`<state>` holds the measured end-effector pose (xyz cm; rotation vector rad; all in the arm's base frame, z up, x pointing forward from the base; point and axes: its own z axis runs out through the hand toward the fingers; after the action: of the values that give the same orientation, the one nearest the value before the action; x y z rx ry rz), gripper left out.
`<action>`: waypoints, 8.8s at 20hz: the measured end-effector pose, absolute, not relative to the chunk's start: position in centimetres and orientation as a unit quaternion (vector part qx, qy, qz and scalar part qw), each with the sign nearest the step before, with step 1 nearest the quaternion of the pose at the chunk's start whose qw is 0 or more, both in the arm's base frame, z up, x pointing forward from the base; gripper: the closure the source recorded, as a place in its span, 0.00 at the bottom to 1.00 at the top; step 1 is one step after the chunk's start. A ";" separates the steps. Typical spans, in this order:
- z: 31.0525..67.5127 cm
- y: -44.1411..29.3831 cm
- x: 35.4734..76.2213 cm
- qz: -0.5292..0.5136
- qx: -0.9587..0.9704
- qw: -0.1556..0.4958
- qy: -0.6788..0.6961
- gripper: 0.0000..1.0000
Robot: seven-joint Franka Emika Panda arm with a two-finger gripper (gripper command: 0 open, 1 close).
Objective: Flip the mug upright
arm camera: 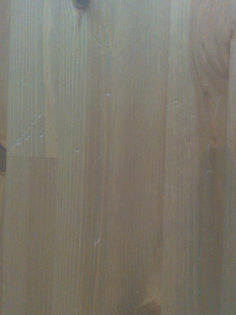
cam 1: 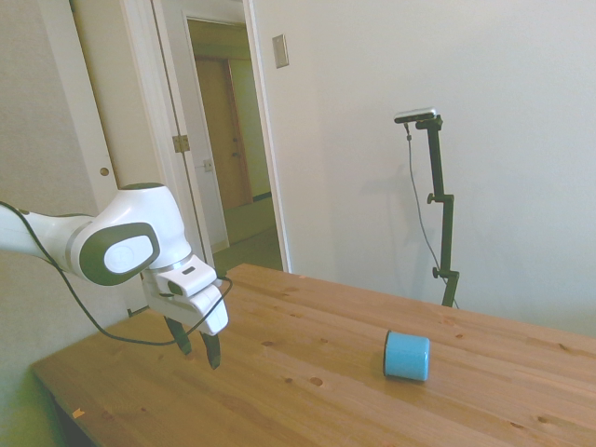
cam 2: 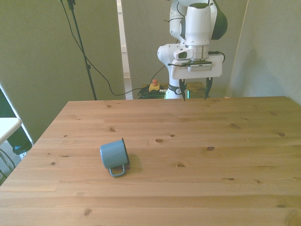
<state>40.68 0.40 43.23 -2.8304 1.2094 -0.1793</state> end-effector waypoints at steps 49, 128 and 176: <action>42.1 -16.3 60.0 -0.263 -0.843 -0.215 0.418 0.00; 35.7 -19.1 64.5 -0.306 -0.796 -0.324 0.410 1.00; 41.9 -11.7 60.8 -0.144 -0.840 0.092 0.515 1.00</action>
<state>60.80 -11.72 41.86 -2.4932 1.5304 -0.4284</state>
